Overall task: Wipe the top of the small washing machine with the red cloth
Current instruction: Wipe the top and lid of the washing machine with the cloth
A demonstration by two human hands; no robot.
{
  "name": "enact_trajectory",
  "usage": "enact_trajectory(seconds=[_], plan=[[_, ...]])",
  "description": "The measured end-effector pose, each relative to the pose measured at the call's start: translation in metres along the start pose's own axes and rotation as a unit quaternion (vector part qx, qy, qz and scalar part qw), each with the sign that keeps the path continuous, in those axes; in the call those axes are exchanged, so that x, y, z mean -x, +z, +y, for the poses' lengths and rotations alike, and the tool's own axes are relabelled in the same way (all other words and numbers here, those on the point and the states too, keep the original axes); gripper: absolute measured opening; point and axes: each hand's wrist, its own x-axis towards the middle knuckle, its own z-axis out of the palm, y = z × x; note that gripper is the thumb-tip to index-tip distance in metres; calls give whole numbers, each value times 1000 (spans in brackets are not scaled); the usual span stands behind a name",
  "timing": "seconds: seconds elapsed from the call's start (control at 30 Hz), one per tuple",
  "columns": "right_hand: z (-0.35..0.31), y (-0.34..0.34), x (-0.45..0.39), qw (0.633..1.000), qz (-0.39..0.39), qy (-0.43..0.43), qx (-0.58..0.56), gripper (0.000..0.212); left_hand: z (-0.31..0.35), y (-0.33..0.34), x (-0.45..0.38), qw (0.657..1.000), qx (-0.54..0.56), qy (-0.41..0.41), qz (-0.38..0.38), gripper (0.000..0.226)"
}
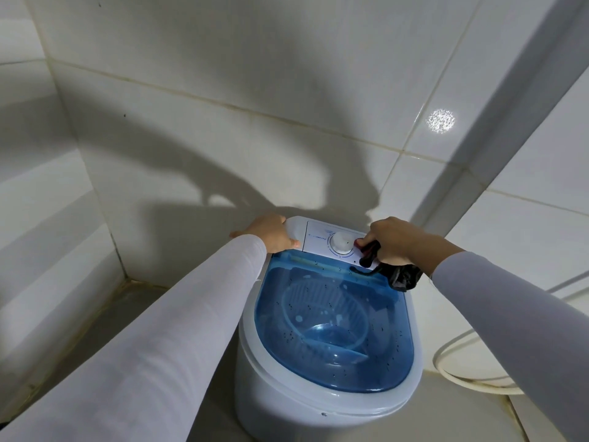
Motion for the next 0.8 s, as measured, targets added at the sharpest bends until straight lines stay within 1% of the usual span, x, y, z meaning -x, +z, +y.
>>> enact_trajectory(seconds=[0.1, 0.2, 0.23, 0.33, 0.43, 0.57, 0.67, 0.73, 0.8], plan=[[-7, 1, 8, 1000, 7, 6, 0, 26, 0, 0, 0, 1000, -3, 1, 10, 79], [-11, 2, 14, 1000, 20, 2, 5, 39, 0, 1, -4, 1000, -3, 8, 16, 65], [-13, 2, 16, 1000, 20, -1, 8, 37, -1, 2, -5, 1000, -5, 9, 17, 63], [-15, 5, 19, 1000, 18, -12, 2, 30, -1, 2, -6, 1000, -12, 5, 11, 70], [-18, 9, 22, 1000, 11, -19, -3, 24, -1, 2, -7, 1000, -19, 2, 8, 71], [-16, 12, 20, 999, 12, -33, -15, 35, -1, 3, -11, 1000, -23, 2, 16, 67], [-14, 17, 16, 998, 15, -53, 2, 42, 0, 4, -13, 999, -32, 6, 19, 65], [-14, 21, 14, 997, 13, -74, 25, 47, 0, 3, -14, 999, -40, 3, 15, 70], [-12, 24, 10, 996, 13, -85, 26, 47, 0, 3, -14, 999, -41, -1, 7, 78]])
